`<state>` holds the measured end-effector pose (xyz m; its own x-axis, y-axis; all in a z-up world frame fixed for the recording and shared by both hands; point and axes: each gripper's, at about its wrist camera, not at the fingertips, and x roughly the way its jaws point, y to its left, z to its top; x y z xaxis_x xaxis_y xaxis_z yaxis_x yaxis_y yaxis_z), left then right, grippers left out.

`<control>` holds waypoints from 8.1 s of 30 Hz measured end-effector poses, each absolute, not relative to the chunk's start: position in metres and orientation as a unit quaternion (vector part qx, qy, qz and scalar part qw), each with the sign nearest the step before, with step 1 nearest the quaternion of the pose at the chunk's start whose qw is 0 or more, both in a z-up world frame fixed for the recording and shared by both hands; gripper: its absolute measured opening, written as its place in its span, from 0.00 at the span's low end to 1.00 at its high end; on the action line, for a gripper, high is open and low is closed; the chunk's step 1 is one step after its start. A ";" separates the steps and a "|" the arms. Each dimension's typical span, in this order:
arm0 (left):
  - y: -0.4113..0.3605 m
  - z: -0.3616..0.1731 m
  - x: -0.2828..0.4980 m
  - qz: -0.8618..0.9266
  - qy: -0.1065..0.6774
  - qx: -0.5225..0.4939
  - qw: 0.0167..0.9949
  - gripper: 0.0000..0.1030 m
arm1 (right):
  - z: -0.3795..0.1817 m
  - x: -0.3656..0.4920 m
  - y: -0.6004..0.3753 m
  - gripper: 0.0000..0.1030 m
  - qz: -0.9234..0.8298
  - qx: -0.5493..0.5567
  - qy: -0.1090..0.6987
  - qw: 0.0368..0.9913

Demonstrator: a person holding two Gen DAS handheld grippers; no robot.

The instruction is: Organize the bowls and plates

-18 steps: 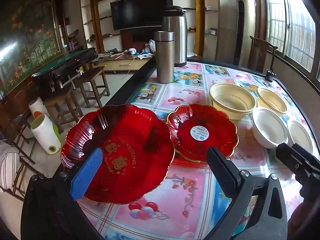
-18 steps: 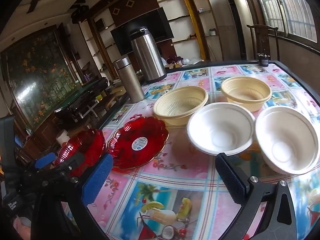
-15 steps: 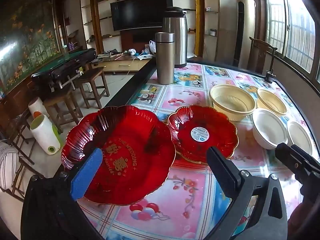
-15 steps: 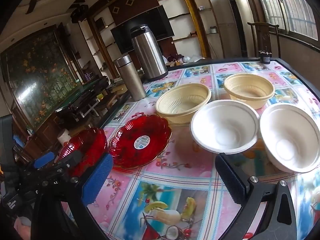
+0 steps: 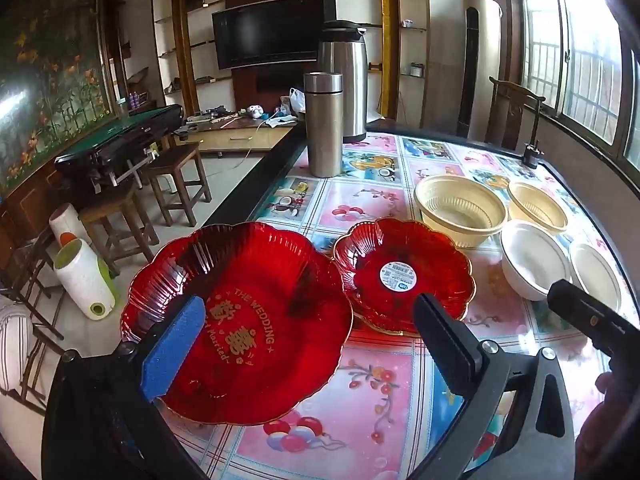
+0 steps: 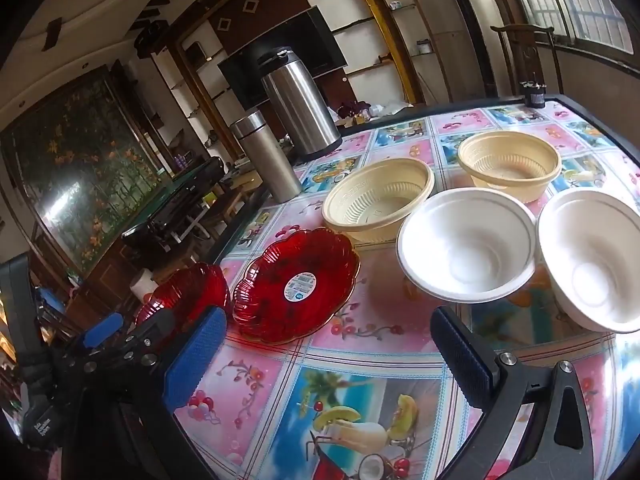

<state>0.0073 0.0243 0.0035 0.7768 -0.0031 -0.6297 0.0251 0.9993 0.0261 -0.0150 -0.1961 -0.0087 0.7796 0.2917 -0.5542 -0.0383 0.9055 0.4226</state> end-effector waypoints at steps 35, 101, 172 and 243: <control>0.040 0.016 0.031 -0.008 0.349 0.017 0.937 1.00 | -0.008 0.000 -0.174 1.00 0.111 0.211 0.334 0.912; 0.026 -0.046 0.198 -0.157 0.611 -0.132 0.765 1.00 | -0.084 0.067 -0.216 0.96 0.142 0.472 0.405 0.770; -0.037 -0.011 0.144 -0.201 0.594 0.089 0.774 0.13 | -0.107 0.050 -0.247 0.10 0.109 0.503 0.404 0.756; -0.130 -0.009 0.004 -0.315 0.546 -0.015 0.776 0.55 | 0.012 -0.099 -0.286 0.67 0.003 0.187 0.249 0.950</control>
